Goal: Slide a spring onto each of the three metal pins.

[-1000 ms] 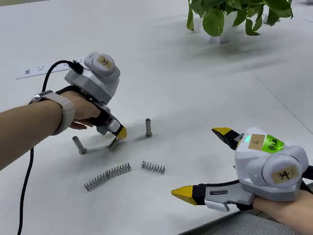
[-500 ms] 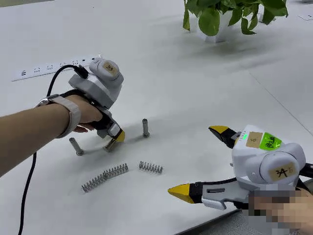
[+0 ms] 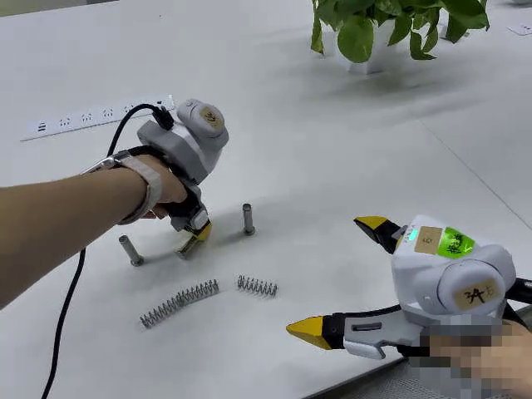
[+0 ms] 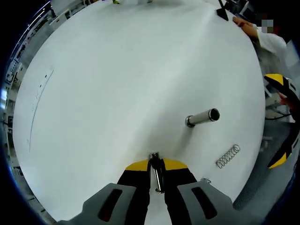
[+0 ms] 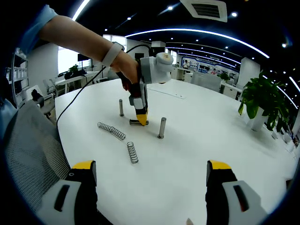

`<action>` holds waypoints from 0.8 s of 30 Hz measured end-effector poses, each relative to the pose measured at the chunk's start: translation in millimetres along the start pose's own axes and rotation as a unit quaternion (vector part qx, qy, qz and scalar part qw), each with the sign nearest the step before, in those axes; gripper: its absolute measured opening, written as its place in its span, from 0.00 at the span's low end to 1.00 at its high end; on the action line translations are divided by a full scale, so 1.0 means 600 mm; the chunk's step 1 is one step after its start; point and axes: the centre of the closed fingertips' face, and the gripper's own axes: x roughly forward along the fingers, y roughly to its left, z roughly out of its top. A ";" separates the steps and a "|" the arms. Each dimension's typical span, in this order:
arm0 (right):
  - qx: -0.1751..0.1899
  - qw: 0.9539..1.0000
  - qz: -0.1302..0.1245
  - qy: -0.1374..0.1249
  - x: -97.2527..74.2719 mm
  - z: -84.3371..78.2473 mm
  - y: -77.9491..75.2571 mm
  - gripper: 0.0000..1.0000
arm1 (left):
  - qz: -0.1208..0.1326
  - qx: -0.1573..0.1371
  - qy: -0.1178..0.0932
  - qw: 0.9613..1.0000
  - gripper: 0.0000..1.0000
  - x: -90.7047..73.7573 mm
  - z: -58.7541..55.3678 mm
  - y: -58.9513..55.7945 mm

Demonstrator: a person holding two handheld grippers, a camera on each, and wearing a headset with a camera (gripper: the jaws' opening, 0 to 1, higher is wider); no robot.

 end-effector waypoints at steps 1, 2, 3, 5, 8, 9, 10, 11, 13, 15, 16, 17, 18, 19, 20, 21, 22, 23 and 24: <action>-0.002 1.000 0.000 0.000 0.000 0.001 0.001 0.99 | 0.004 0.004 0.004 1.000 0.09 0.000 0.000 0.000; -0.002 1.000 0.000 0.001 0.000 0.001 0.001 0.99 | 0.006 0.005 0.006 1.000 0.09 0.000 -0.001 0.001; -0.002 1.000 0.000 0.001 0.000 0.001 0.002 0.99 | 0.008 0.006 0.006 1.000 0.09 -0.001 -0.002 0.001; -0.002 1.000 -0.002 -0.001 -0.001 0.004 0.001 0.99 | 0.009 0.007 0.002 1.000 0.08 -0.003 -0.004 0.003; 0.001 1.000 -0.003 -0.002 -0.001 0.006 0.001 0.99 | -0.004 -0.012 -0.021 1.000 0.08 -0.005 -0.007 0.005; 0.001 1.000 -0.003 -0.003 -0.001 0.006 0.000 0.99 | -0.006 -0.013 -0.026 1.000 0.08 -0.006 -0.007 0.005; 0.001 1.000 -0.002 -0.003 0.000 0.006 0.001 0.99 | -0.010 -0.018 -0.030 0.999 0.07 -0.006 -0.008 0.005; 0.000 1.000 -0.001 -0.002 0.000 0.006 0.002 0.99 | -0.013 -0.021 -0.038 0.999 0.07 -0.006 -0.008 0.006; -0.003 1.000 0.000 -0.001 0.001 0.005 0.003 0.99 | -0.016 -0.026 -0.045 0.999 0.07 -0.006 -0.009 0.008; -0.004 1.000 0.001 0.000 0.001 0.006 0.004 0.99 | -0.021 -0.031 -0.056 0.998 0.07 -0.006 -0.009 0.010; -0.003 1.000 0.002 0.000 0.001 0.006 0.005 0.99 | -0.024 -0.034 -0.060 0.997 0.07 -0.008 -0.010 0.010; -0.003 1.000 0.002 0.000 0.002 0.006 0.005 0.99 | -0.024 -0.035 -0.064 0.997 0.07 -0.011 -0.009 0.011; -0.003 1.000 0.002 0.000 0.002 0.006 0.006 0.99 | -0.025 -0.038 -0.068 0.997 0.07 -0.012 -0.008 0.012; -0.004 1.000 0.003 0.001 0.002 0.005 0.006 0.99 | -0.027 -0.039 -0.072 0.996 0.07 -0.015 -0.009 0.012; -0.004 1.000 0.003 0.001 0.002 0.005 0.006 0.99 | -0.028 -0.040 -0.075 0.996 0.07 -0.017 -0.009 0.013; -0.005 1.000 0.005 0.002 0.003 0.004 0.008 0.99 | -0.030 -0.042 -0.082 0.995 0.07 -0.021 -0.007 0.013; -0.006 1.000 0.005 0.003 0.003 0.004 0.008 0.99 | -0.030 -0.042 -0.089 0.995 0.07 -0.024 -0.005 0.013; -0.007 1.000 0.005 0.003 0.003 0.004 0.008 0.99 | -0.031 -0.044 -0.093 0.994 0.07 -0.027 -0.004 0.013; -0.006 1.000 0.005 0.002 0.003 0.005 0.008 0.99 | -0.033 -0.043 -0.099 0.994 0.07 -0.031 -0.002 0.012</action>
